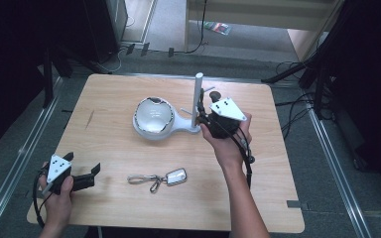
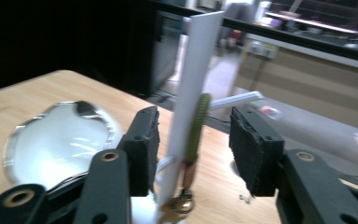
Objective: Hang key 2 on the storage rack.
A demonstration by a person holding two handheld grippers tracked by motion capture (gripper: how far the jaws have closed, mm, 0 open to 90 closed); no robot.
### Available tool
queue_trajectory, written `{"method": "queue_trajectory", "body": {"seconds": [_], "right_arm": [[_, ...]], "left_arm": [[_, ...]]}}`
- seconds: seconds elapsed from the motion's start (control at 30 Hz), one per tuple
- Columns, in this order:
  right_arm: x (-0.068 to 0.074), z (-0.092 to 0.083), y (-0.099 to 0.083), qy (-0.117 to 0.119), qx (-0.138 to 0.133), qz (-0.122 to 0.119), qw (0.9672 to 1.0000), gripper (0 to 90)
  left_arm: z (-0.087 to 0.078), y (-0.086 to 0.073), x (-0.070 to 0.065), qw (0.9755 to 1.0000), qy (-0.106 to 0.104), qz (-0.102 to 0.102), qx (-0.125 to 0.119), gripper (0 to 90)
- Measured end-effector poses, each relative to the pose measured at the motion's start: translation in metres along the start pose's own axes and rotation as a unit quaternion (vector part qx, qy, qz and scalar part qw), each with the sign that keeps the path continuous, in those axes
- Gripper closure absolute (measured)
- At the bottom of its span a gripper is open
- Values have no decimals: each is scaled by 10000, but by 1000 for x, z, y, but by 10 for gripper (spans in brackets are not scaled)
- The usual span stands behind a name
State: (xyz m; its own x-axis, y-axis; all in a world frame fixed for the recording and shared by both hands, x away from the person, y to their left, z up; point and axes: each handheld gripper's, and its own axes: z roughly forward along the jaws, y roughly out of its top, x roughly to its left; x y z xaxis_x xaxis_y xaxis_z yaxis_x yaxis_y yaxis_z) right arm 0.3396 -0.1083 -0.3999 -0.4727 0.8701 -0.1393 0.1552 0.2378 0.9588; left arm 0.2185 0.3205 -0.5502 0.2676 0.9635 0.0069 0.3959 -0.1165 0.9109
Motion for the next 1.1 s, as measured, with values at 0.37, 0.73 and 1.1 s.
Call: {"method": "queue_trajectory", "body": {"seconds": [0.37, 0.73, 1.1], "right_arm": [[6, -18, -6, 687, 307, -483, 9960, 511], [16, -17, -22, 1765, 664, -824, 9786, 512], [33, -7, -27, 2154, 1029, -1293, 9624, 517]], "left_arm": [[1, 1, 0, 10000, 0, 26, 40, 0], [2, 1, 0, 10000, -2, 13, 28, 0], [2, 1, 0, 10000, -10, 24, 36, 0]]}}
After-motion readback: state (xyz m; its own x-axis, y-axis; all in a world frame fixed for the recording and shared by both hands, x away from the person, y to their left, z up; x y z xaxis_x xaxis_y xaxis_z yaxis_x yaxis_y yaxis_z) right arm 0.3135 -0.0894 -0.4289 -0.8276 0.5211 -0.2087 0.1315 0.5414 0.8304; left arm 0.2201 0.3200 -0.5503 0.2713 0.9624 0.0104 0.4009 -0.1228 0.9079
